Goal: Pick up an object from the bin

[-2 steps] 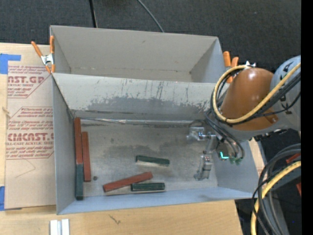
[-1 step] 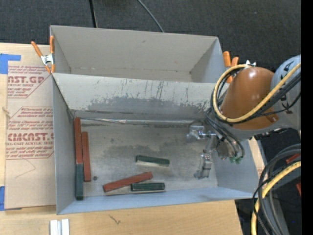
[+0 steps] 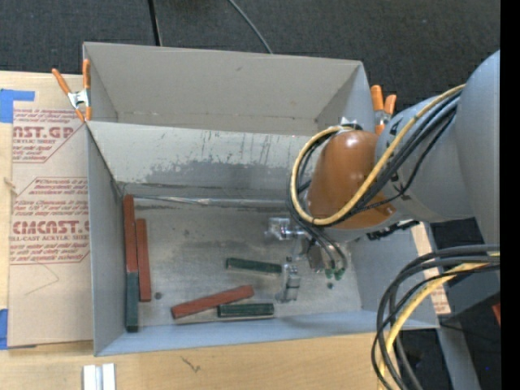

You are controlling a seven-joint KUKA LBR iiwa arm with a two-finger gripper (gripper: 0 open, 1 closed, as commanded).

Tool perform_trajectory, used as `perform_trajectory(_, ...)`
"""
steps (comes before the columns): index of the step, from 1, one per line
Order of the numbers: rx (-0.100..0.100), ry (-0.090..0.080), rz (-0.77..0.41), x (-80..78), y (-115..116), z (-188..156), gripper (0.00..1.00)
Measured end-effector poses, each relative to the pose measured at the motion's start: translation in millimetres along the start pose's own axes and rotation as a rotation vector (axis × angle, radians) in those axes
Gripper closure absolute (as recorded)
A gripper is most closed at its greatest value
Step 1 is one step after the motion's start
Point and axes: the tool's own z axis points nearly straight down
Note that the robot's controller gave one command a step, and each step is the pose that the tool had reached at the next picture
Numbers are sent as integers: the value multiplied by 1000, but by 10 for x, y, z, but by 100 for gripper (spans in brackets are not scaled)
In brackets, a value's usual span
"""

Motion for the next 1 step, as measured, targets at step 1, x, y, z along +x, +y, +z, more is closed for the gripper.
perform_trajectory(1, -1, 12, -27, -43, 195, 34, 0)
